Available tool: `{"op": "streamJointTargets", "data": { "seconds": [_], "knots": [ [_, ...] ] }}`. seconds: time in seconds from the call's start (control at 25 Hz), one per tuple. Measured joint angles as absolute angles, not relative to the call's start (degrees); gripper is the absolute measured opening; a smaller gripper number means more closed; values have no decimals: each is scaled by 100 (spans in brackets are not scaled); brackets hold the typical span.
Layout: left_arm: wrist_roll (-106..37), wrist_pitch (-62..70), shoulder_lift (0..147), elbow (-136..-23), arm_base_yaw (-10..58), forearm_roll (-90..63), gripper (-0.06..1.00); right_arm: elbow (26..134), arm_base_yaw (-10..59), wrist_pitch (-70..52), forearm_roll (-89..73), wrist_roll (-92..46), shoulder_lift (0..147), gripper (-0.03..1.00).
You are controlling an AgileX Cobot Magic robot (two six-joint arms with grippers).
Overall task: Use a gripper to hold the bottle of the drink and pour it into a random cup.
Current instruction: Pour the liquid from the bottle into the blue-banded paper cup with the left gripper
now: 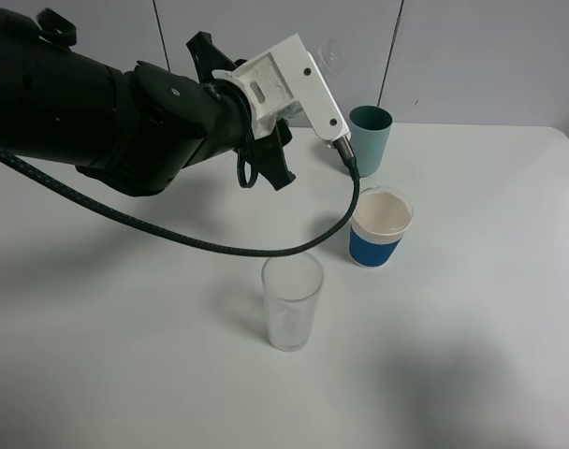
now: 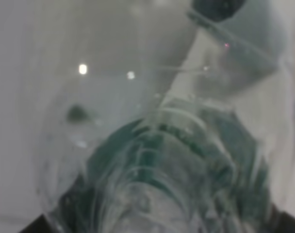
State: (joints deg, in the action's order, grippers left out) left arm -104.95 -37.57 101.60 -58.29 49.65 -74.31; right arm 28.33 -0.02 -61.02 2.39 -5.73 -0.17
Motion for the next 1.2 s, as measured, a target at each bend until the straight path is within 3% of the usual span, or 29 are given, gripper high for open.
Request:
{"op": "streamJointTargets", "data": {
  "seconds": [0.68, 1.2],
  "knots": [
    [-11204, -4941, 10445, -5930, 5772, -8491, 46, 2833, -2, -6102, 251, -573, -17, 74],
    [-12364, -5242, 11020, -6566, 5842, -9166, 46, 2833, -2, -6102, 251, -573, -17, 74]
  ]
}}
